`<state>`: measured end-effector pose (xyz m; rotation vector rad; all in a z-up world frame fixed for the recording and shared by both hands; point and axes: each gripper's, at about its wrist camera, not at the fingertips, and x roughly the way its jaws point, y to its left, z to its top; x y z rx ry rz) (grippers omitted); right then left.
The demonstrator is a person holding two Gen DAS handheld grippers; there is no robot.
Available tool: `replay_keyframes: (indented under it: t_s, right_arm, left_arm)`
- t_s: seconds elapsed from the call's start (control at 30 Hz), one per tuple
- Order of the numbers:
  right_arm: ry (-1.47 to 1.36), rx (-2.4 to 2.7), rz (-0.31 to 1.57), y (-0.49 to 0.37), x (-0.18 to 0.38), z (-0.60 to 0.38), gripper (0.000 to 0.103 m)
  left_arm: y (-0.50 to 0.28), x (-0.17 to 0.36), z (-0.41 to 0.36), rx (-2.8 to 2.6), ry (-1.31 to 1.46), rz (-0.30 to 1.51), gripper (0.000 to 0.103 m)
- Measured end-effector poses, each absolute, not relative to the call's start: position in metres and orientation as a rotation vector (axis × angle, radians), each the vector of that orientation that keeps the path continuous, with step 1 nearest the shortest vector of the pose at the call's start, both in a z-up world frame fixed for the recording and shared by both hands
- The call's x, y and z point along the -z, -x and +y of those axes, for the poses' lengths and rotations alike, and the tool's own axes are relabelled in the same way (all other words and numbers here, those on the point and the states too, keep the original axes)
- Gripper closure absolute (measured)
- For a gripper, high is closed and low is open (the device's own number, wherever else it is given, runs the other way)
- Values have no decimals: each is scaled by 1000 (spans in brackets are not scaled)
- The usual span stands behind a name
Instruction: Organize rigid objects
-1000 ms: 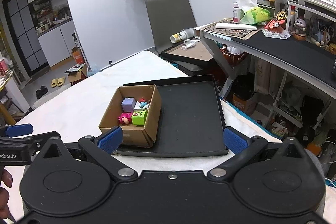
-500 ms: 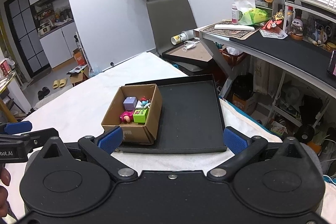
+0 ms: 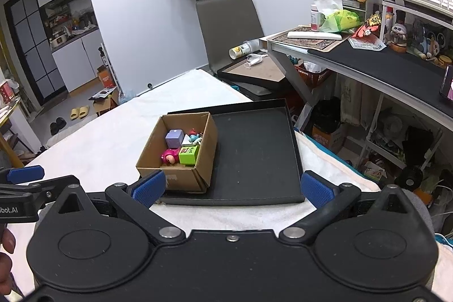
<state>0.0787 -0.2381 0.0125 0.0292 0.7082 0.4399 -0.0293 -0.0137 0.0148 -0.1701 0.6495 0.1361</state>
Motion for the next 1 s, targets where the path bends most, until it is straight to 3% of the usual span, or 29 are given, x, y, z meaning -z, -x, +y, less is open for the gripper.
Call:
replay_keyframes:
  t_s: [1.0]
  right_arm:
    - [-24,-448,723,-78,-9,-238,0]
  left_arm:
    - [29,-10,-14,-132,185,661,0]
